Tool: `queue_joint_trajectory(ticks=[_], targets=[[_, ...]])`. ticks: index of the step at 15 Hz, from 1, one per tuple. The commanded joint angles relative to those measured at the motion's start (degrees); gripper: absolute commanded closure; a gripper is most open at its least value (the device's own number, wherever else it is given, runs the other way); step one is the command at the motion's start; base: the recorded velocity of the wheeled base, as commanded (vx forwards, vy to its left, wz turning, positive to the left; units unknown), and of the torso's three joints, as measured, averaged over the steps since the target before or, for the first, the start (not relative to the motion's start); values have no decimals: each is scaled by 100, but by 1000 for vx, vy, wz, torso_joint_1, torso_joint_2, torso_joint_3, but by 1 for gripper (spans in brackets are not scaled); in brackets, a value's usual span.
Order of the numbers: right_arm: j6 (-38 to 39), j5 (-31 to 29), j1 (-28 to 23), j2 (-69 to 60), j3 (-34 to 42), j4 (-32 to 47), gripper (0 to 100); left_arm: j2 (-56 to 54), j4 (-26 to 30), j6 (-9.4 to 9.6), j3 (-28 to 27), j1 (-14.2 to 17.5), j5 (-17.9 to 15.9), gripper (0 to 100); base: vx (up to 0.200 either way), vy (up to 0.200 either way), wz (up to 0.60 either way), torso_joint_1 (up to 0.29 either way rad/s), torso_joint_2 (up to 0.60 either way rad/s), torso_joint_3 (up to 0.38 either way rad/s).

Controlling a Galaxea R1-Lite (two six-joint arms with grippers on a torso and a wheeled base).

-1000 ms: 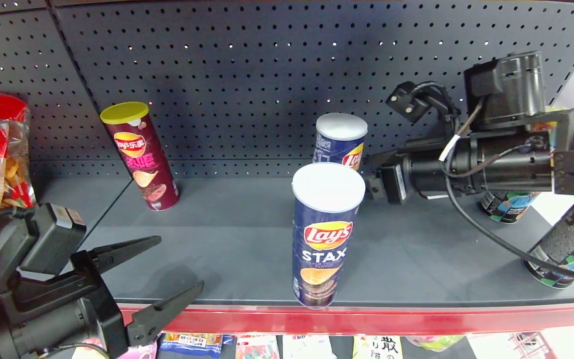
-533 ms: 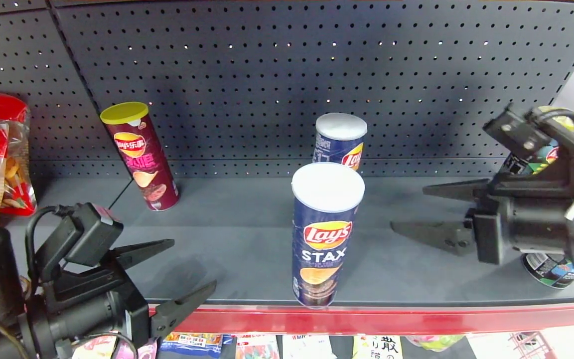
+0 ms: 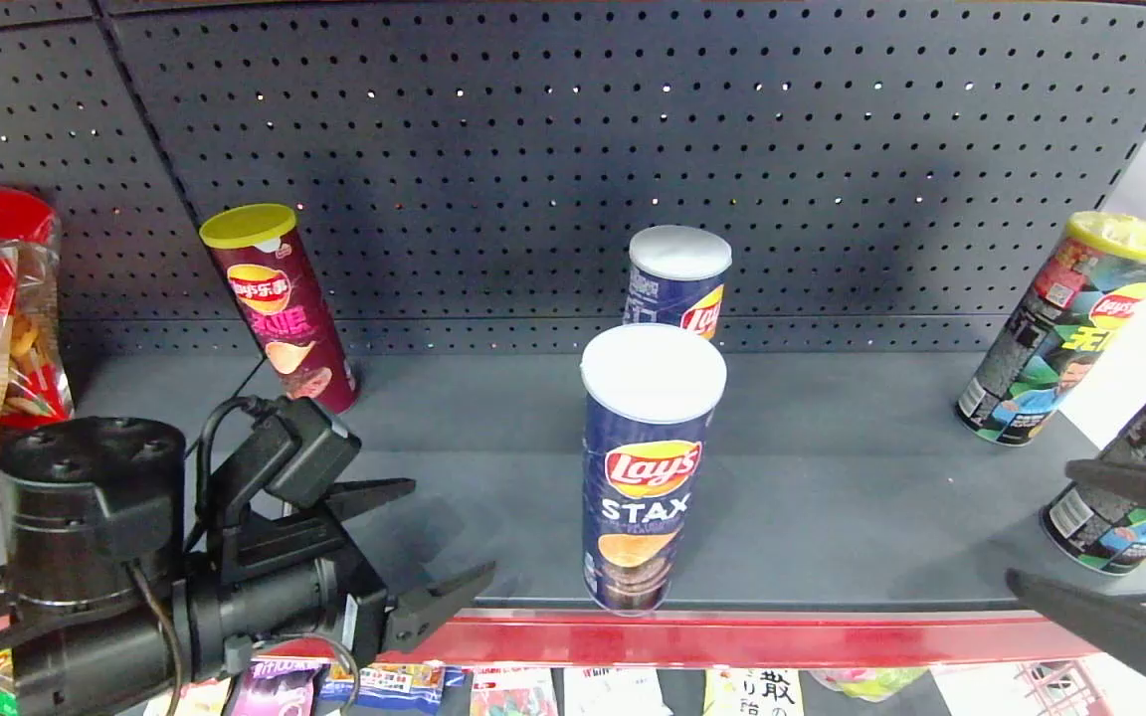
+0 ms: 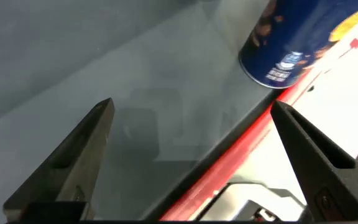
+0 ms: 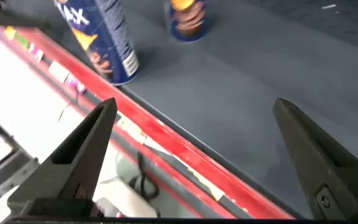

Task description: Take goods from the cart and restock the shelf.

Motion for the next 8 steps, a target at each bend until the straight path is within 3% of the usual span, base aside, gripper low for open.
queue_joint_trajectory(ticks=[1, 5, 8], targets=[[76, -152, -9, -657, 110, 37, 0, 431, -20, 166, -138, -25, 6, 0, 0, 0, 0, 0, 0, 0], [146, -293, -36, -763, 110, 37, 0, 853, -11, 227, -613, -42, 23, 0, 0, 0, 0, 0, 0, 0], [146, -284, -150, -771, 101, 37, 0, 1055, 6, 219, -824, -253, -21, 0, 0, 0, 0, 0, 0, 0]])
